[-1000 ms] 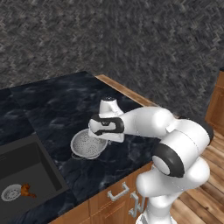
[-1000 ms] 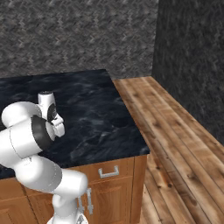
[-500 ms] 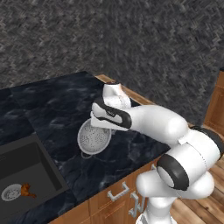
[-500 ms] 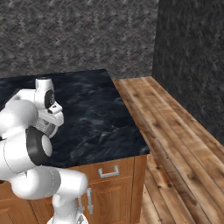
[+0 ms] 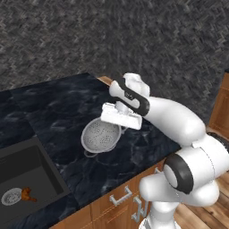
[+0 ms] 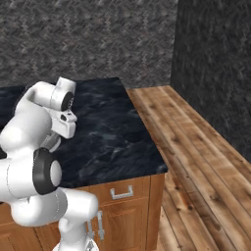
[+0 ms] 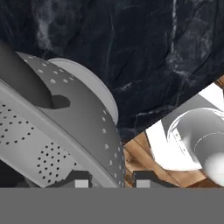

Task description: Pick the colander and mug and place them in the sink. Then turn on the water.

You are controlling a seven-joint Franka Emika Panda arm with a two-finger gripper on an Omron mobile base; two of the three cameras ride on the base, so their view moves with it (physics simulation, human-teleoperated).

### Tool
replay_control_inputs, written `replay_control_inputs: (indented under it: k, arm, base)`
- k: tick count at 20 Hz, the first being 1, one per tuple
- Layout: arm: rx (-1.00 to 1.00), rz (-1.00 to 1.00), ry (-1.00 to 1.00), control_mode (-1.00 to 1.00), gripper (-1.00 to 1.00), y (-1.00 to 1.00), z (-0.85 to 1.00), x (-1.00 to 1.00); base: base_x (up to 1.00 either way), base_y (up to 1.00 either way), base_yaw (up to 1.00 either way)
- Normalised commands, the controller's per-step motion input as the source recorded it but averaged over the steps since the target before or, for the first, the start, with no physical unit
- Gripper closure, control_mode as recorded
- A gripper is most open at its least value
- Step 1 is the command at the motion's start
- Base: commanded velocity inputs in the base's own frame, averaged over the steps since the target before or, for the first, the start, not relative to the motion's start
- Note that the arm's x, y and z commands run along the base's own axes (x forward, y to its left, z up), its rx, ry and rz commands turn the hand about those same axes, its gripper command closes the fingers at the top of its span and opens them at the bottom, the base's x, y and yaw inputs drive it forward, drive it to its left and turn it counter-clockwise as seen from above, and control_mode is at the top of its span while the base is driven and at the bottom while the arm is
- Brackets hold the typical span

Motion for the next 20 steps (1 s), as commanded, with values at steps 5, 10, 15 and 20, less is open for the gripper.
replay_control_inputs:
  k: [5,10,15,20]
  arm:
    - [0.25,-0.02,0.08,-1.0,1.0,-0.01,0.39,-0.31]
    - [0.08,-0.01,-0.03,-1.0,1.0,0.03,0.36,-0.28]
    - [-0.08,0.0,-0.04,-1.0,1.0,0.07,0.36,-0.48]
    - [0.04,0.0,0.08,-1.0,1.0,0.0,0.46,-0.24]
  base:
    - [0.0,0.0,0.0]
    - [0.0,0.0,0.0]
    - [0.0,0.0,0.0]
    - [0.0,0.0,0.0]
